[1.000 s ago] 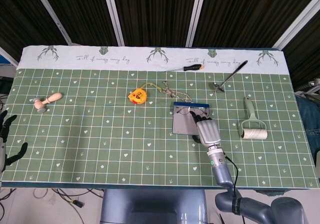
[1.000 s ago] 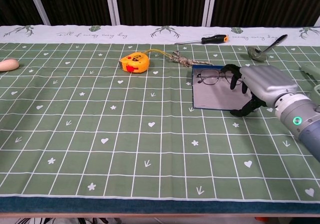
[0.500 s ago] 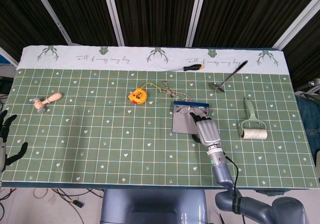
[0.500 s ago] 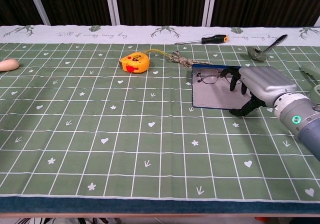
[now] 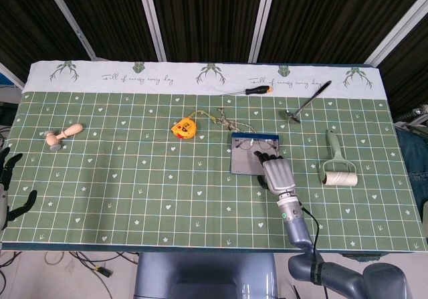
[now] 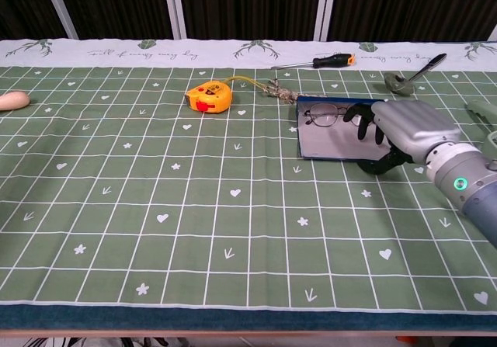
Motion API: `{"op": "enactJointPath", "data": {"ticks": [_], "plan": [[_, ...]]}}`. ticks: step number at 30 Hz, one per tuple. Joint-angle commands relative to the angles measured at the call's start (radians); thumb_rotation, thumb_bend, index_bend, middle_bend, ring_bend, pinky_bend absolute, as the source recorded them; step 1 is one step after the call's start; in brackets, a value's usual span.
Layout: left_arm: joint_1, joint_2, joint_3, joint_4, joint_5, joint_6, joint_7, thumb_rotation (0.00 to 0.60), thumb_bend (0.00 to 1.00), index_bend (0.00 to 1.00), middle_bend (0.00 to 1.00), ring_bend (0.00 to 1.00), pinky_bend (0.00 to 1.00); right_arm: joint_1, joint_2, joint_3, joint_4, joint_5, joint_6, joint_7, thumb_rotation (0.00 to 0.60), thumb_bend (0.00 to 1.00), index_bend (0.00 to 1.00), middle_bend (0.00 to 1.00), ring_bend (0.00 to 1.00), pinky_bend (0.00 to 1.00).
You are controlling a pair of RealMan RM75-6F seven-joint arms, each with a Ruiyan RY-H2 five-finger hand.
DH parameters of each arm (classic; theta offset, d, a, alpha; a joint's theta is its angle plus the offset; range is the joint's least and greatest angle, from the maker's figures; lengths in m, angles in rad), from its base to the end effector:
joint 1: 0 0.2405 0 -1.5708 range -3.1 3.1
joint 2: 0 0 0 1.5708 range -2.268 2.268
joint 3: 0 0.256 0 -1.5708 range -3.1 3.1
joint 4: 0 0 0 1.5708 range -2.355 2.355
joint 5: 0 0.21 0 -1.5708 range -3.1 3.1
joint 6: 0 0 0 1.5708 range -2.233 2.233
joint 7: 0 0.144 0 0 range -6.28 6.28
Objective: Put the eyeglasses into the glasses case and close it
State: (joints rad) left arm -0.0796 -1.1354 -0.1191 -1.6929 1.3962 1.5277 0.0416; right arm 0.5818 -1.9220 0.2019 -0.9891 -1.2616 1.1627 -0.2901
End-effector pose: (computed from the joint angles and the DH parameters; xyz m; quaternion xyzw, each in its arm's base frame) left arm -0.3005 0.1910 0.1672 -0.5308 -0.3985 -0.4183 0.6201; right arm -0.2030 -0.3294 -0.0709 0.6686 -0.3609 0.3846 0.5242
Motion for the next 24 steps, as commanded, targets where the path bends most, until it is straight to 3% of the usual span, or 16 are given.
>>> {"op": "enactJointPath", "data": {"ticks": [1,24], "plan": [[0.000,0.000,0.000,0.000,0.000,0.000,-0.001,0.600,0.31,0.11,0.00,0.00,0.00,0.001,-0.002,0.002,0.004,-0.001,-0.002,0.001,0.600,0.45,0.26,0.39,0.45,0.50],[0.001,0.000,0.002,0.003,0.004,0.002,-0.001,0.600,0.31,0.11,0.00,0.00,0.00,0.059,-0.034,0.065,0.094,-0.006,-0.003,-0.006,0.600,0.47,0.29,0.40,0.46,0.50]]}}
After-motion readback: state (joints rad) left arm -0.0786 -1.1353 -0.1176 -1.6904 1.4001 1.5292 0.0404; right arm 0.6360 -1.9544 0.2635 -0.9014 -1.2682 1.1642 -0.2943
